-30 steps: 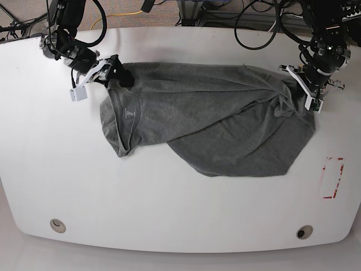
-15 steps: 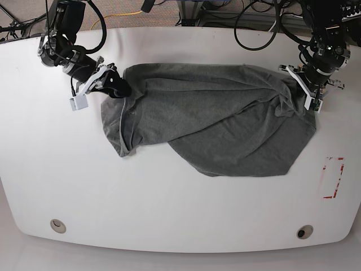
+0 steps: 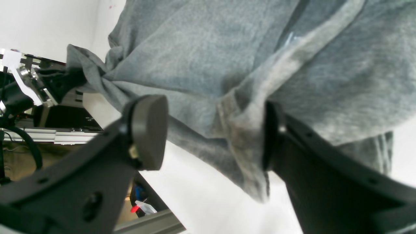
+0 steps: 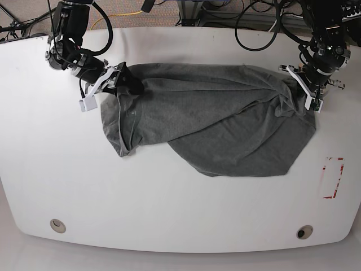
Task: Fold the T-shirt properly
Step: 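Release with the left gripper and regrasp the shirt edge nearer the middle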
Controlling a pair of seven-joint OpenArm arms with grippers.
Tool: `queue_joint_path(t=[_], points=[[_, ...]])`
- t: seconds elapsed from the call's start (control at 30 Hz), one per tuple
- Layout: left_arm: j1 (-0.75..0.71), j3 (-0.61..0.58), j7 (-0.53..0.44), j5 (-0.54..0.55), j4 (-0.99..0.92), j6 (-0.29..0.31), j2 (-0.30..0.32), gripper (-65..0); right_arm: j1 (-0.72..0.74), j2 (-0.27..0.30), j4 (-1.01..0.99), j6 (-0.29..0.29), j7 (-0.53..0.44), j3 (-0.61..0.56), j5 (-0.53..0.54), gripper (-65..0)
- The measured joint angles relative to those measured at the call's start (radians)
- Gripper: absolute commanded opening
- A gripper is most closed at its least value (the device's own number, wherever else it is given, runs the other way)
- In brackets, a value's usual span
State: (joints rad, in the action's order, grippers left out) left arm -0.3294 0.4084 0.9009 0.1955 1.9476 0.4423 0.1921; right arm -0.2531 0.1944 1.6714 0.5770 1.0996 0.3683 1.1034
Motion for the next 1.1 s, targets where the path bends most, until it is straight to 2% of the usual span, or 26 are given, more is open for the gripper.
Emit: queue_joint_path(t=[0.17,0.27,0.33,0.37,0.43,0.5,0.67,0.73,0.8,0.97,1.1], points=[[0.0,0.0,0.0,0.0,0.0,0.0,0.0,-65.0,0.012,-0.002,-0.005,0.001,0.002,-0.001,-0.12,-38.8],[0.0,0.0,0.0,0.0,0.0,0.0,0.0,-65.0,0.023,-0.026,-0.005,0.001,0.0,0.004,-0.15,-49.6],[0.0,0.0,0.0,0.0,0.0,0.0,-0.001,-65.0,0.028,-0.036,-0.005,0.004,0.002,-0.003,-0.148,-61.4],[0.0,-0.001,0.0,0.0,0.0,0.0,-0.001,-65.0,0.028,-0.039,-0.005,0.004,0.002,-0.004,-0.145,-65.0],[0.0,-0.001,0.0,0.0,0.0,0.0,-0.001,-65.0,0.027,-0.038,-0.003,0.003,0.001,-0.003,-0.139,-65.0],[0.0,-0.001,0.0,0.0,0.0,0.0,-0.001,-61.4,0.023,-0.034,-0.003,0.004,0.001,-0.001,-0.14,-65.0],[-0.002,0.009,0.0,0.002,0.0,0.0,-0.003,-37.1,0.024,-0.034,-0.003,0.004,0.001,-0.001,-0.142,-65.0],[-0.008,0.038,-0.001,0.008,0.002,0.0,-0.005,-31.1,0.021,-0.034,-0.003,0.004,0.001,-0.001,-0.142,-65.0],[-0.018,0.101,-0.001,0.025,0.007,0.01,-0.019,-30.4,0.013,-0.034,-0.003,0.004,0.002,0.001,-0.143,-65.0],[-0.032,0.337,0.013,0.14,0.006,0.128,-0.092,-30.1,0.005,-0.034,-0.003,0.004,0.001,0.003,-0.15,-65.0],[-0.032,0.417,0.029,0.185,0.006,0.129,-0.096,-29.9,0.007,-0.035,-0.003,0.004,0.001,0.001,-0.15,-65.0]])
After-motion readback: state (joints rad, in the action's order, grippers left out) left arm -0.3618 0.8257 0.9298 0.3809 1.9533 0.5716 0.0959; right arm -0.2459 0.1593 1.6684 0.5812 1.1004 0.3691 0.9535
